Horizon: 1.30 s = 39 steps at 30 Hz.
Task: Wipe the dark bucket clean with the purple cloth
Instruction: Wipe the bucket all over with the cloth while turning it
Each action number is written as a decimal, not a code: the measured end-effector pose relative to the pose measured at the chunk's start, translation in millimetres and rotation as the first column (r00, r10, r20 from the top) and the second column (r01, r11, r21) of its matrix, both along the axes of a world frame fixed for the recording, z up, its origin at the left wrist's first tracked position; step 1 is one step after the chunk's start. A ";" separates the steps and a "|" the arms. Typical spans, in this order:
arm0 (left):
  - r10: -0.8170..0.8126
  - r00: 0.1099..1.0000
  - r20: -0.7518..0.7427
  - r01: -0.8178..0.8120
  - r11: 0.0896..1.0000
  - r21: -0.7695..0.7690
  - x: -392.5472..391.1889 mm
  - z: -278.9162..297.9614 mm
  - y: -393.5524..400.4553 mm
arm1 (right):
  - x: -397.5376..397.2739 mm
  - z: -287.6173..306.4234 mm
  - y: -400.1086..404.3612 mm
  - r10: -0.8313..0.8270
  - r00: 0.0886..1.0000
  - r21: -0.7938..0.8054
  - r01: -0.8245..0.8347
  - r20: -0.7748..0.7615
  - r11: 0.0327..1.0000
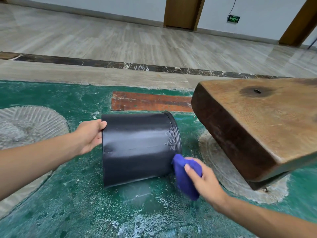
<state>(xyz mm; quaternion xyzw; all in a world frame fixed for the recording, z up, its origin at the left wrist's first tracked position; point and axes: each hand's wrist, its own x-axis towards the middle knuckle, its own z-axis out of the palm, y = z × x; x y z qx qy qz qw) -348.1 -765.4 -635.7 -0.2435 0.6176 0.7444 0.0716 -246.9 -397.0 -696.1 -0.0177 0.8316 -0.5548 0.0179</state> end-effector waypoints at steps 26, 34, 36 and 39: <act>-0.449 0.886 0.113 0.463 0.857 -0.228 -0.6 28.0 -3.4 | -135.3 38.7 -56.0 -0.261 0.965 0.098 0.258 0.025 0.961; -0.378 0.926 0.009 0.343 0.828 -0.445 2.6 53.5 10.7 | -144.6 49.2 -48.4 -0.246 0.964 0.006 0.246 0.106 0.969; -0.361 0.932 -0.020 0.321 0.851 -0.417 3.2 59.7 6.3 | -144.9 53.7 -50.1 -0.219 0.966 -0.021 0.224 0.139 0.974; -0.376 0.925 -0.050 0.332 0.867 -0.372 11.1 60.7 -4.3 | -145.1 56.8 -56.4 -0.182 0.961 -0.045 0.196 0.209 0.980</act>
